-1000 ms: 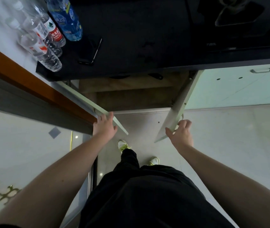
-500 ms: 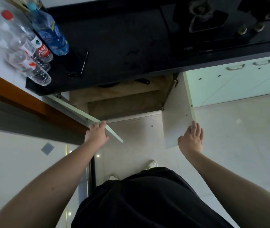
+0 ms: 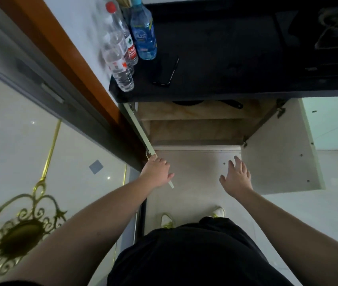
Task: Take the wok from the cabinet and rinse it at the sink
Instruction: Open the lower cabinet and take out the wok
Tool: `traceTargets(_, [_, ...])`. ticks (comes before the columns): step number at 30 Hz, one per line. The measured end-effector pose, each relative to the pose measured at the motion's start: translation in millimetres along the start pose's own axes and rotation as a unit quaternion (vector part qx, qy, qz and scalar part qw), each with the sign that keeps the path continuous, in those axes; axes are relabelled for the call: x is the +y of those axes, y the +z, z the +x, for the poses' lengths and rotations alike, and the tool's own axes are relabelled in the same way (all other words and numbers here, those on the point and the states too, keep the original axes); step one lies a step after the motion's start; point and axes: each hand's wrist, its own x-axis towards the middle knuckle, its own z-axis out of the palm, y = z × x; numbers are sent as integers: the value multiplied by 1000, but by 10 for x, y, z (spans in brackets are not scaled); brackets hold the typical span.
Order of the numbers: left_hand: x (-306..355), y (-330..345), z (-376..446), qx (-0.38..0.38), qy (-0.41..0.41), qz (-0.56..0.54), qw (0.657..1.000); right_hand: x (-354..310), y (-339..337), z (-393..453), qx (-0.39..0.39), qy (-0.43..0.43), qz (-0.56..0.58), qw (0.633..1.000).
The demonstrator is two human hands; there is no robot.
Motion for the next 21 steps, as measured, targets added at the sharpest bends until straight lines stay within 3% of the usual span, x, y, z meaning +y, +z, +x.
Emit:
traceTargets(6, [-239,238,-390,-8,-27,-6,1000,-710,85,-20,4,-84,-34,996])
traceTargets(13, [-536,417,-759,-26,-48,-92,994,-1031,163,-84,13,-109,-58,992])
traceTargets(21, [-793,552,-979,-67,-77,-48,994,-1305,242,-164,-9,-181,-92,979])
